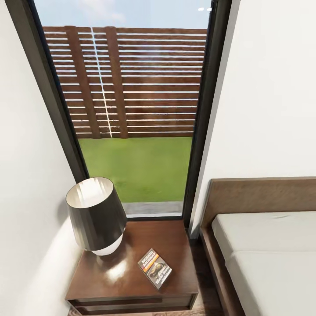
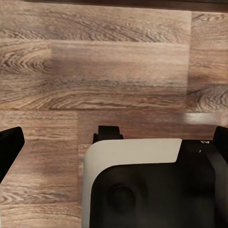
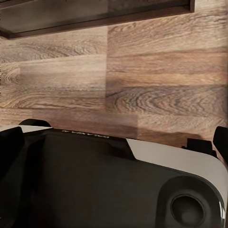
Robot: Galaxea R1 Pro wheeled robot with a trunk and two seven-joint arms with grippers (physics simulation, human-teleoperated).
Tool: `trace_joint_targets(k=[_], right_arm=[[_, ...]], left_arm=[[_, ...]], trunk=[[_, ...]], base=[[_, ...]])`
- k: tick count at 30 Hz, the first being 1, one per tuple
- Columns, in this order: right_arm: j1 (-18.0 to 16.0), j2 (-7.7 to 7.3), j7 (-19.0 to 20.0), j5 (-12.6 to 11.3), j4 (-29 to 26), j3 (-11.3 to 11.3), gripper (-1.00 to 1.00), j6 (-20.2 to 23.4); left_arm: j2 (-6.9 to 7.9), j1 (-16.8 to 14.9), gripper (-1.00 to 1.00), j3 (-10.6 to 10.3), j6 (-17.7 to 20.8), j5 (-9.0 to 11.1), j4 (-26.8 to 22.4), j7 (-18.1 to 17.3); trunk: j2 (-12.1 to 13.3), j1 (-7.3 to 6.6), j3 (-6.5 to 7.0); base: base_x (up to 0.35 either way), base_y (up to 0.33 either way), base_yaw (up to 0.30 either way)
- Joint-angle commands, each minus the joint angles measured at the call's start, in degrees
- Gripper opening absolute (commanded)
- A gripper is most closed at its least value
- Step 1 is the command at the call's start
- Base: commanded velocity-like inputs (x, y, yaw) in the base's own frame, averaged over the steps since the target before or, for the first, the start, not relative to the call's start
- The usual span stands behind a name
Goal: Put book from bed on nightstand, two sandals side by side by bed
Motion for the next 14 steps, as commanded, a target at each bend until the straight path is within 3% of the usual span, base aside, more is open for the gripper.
trace_joint_targets(k=[1,8,14], right_arm=[[-0.09,0.02,0.33,-0.6,0.24,0.49,1.0,-0.32],[-0.09,0.03,0.38,-0.39,0.24,0.45,1.0,-0.33],[-0.09,0.04,0.38,-0.37,0.24,0.48,1.0,-0.32]], left_arm=[[0.02,-0.04,1.0,0.5,-0.19,-0.52,0.05,-0.17],[-0.25,-0.04,1.0,0.38,-0.29,-0.73,-0.06,-0.17],[-1.75,-0.04,1.0,0.41,-0.27,-0.69,-0.04,-0.17]], trunk=[[-0.03,0.0,-0.05],[-0.03,0.0,-0.05],[-0.03,0.0,-0.05]], base=[[0.0,0.0,0.0],[0.0,0.0,0.0],[0.0,0.0,0.0]])
